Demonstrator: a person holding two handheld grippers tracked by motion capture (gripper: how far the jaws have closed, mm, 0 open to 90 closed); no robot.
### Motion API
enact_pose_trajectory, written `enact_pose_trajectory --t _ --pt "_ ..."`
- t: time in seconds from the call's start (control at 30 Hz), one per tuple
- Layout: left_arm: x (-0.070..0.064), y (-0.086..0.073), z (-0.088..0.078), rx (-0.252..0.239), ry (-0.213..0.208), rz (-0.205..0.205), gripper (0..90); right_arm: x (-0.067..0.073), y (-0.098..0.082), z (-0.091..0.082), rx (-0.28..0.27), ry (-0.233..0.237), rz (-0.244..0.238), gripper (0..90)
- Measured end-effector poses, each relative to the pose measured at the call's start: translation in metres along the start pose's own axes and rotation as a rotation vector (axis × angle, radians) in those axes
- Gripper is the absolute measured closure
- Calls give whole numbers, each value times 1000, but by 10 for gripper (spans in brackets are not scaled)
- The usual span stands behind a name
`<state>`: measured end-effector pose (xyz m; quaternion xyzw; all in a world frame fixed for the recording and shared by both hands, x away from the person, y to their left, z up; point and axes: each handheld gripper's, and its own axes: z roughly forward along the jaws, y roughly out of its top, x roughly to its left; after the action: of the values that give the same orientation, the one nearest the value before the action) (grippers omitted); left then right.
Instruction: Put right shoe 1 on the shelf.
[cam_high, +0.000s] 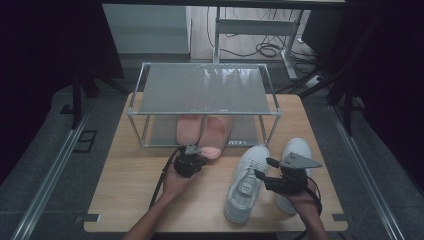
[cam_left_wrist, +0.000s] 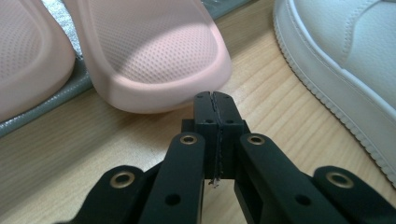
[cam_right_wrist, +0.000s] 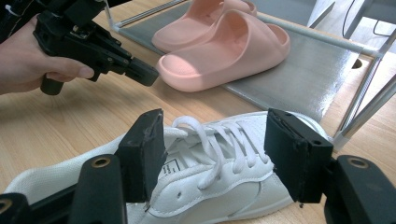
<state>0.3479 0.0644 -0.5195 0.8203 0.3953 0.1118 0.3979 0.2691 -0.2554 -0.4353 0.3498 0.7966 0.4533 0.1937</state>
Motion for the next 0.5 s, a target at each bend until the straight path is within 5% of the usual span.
enact_pose_trajectory --t 0.5 --pt "2 13 15 9 26 -2 900 -1 0 -1 -4 -2 2 379"
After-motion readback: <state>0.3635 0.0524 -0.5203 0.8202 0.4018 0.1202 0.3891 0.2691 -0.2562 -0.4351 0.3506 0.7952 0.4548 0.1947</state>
